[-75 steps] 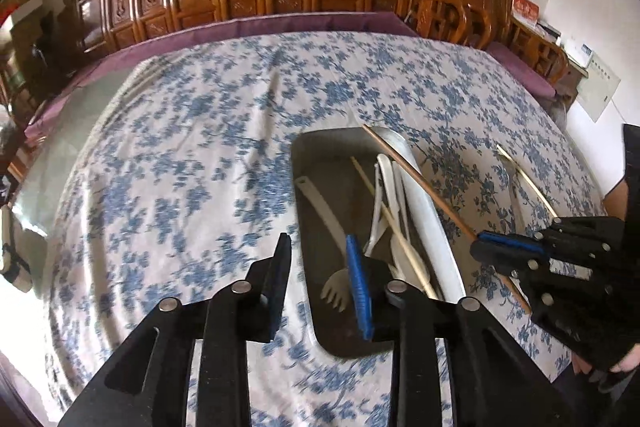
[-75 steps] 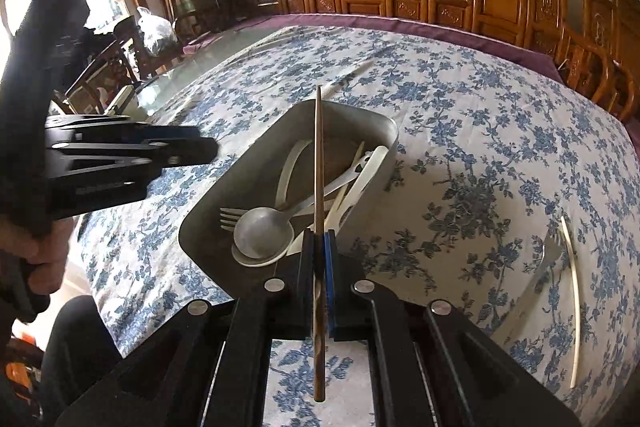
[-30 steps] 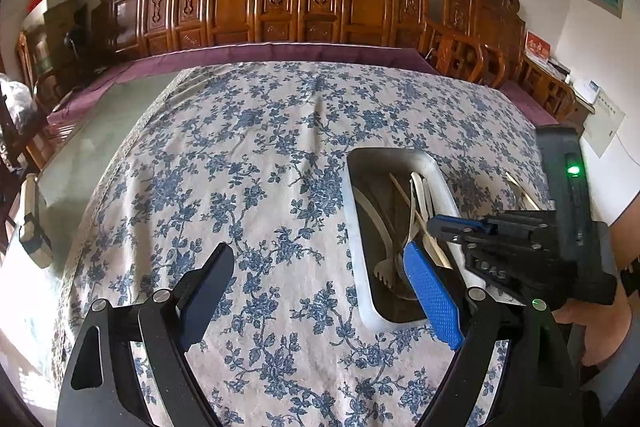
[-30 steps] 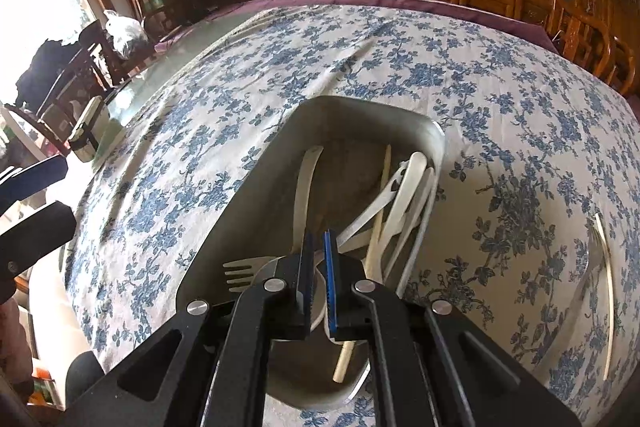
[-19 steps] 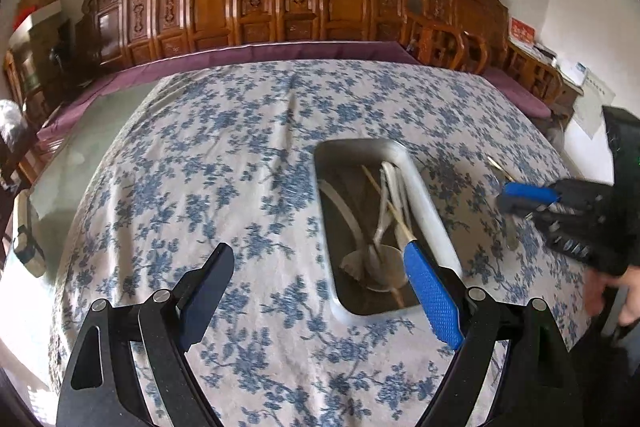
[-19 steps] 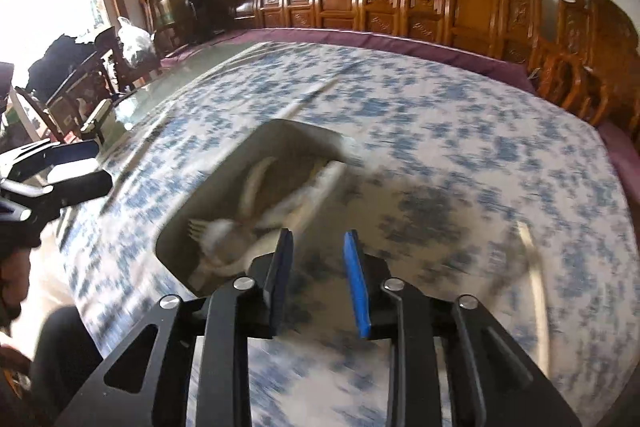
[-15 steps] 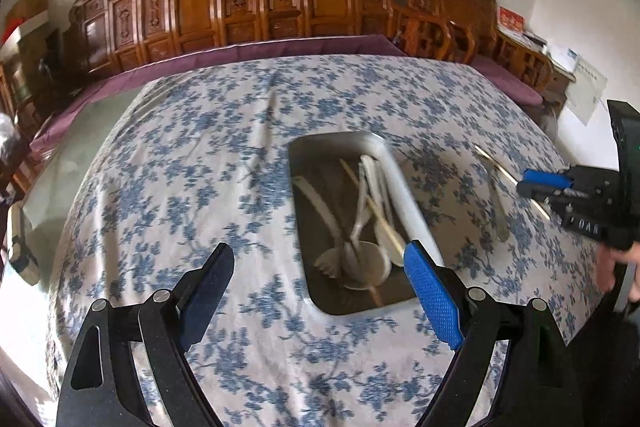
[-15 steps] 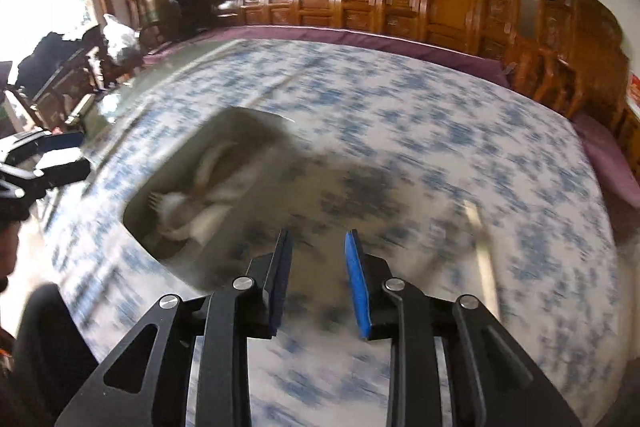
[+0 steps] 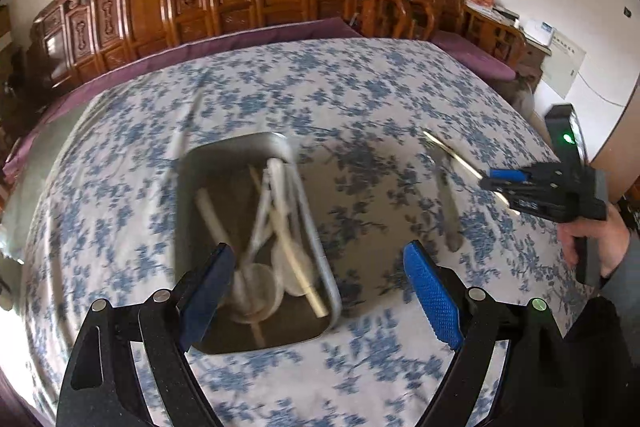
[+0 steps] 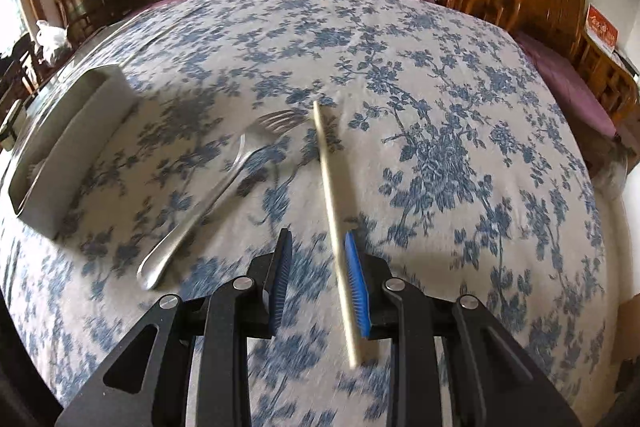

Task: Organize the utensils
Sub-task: 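Grasp the bamboo chopstick with the right tool while the left grasps the metal fork, then carry the metal fork into the grey tray and open the left tool while the right carries the chopstick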

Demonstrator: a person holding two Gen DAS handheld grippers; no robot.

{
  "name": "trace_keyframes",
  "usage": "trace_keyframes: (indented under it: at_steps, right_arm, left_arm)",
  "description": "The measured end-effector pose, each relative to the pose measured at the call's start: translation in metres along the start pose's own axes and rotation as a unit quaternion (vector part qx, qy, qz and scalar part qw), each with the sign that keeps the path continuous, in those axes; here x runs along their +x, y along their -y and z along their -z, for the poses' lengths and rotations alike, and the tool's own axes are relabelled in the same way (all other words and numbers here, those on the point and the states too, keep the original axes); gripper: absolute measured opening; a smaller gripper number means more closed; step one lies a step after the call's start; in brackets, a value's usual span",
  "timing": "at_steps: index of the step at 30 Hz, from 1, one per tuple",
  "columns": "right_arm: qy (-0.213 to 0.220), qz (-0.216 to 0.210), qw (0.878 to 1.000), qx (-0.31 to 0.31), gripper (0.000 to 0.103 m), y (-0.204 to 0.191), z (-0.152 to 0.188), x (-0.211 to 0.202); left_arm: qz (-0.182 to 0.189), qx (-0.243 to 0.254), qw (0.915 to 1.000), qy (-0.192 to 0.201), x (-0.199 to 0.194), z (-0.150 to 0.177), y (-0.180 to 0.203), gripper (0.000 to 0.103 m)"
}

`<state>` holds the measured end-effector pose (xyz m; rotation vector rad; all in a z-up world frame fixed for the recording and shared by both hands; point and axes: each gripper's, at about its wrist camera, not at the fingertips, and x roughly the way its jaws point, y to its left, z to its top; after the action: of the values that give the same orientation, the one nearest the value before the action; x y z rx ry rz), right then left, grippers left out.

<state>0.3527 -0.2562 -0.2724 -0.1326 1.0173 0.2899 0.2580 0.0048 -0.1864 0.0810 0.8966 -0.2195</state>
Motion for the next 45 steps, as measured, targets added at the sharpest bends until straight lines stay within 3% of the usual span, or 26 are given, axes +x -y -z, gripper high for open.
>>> trace_keyframes:
  at_steps: [9, 14, 18, 20, 23, 29, 31, 37, 41, 45]
  right_arm:
    - [-0.002, -0.024, 1.0, 0.015, 0.028, 0.013, -0.013, 0.012]
    - [0.003, 0.007, 0.999, -0.042, 0.027, -0.001, -0.009, 0.011]
    - [-0.005, -0.005, 0.999, -0.045, 0.017, -0.001, -0.01, 0.011]
    - [-0.011, -0.009, 0.999, -0.05, 0.006, -0.001, -0.009, 0.01]
    - [-0.017, -0.013, 0.999, -0.044, 0.006, 0.004, -0.007, 0.008]
    - [-0.005, -0.026, 1.0, -0.015, 0.006, 0.021, -0.005, 0.0]
    - [-0.002, -0.026, 1.0, -0.01, 0.006, 0.024, -0.004, -0.002]
    - [0.005, -0.031, 0.999, 0.007, 0.006, 0.033, -0.005, -0.005]
    - [0.007, -0.033, 0.999, 0.009, 0.006, 0.035, -0.005, -0.006]
    - [0.007, -0.034, 0.999, 0.011, 0.006, 0.036, -0.004, -0.006]
  left_arm:
    - [0.015, 0.019, 0.9995, -0.018, 0.035, -0.015, 0.042, 0.083]
    - [0.018, 0.027, 0.999, -0.029, 0.061, -0.023, 0.063, 0.083]
    - [0.02, 0.025, 0.9988, -0.037, 0.08, -0.028, 0.073, 0.083]
    - [0.02, 0.027, 0.9987, -0.039, 0.088, -0.032, 0.079, 0.083]
    - [0.025, 0.038, 0.9981, -0.041, 0.103, -0.04, 0.092, 0.083]
    - [0.039, 0.058, 0.9958, -0.061, 0.133, -0.049, 0.12, 0.065]
    - [0.042, 0.06, 0.995, -0.068, 0.142, -0.051, 0.126, 0.052]
    - [0.046, 0.061, 0.9928, -0.092, 0.169, -0.057, 0.135, 0.031]
    - [0.039, 0.067, 0.9932, -0.086, 0.176, -0.062, 0.141, 0.024]
    - [0.039, 0.064, 0.9936, -0.085, 0.177, -0.064, 0.141, 0.007]
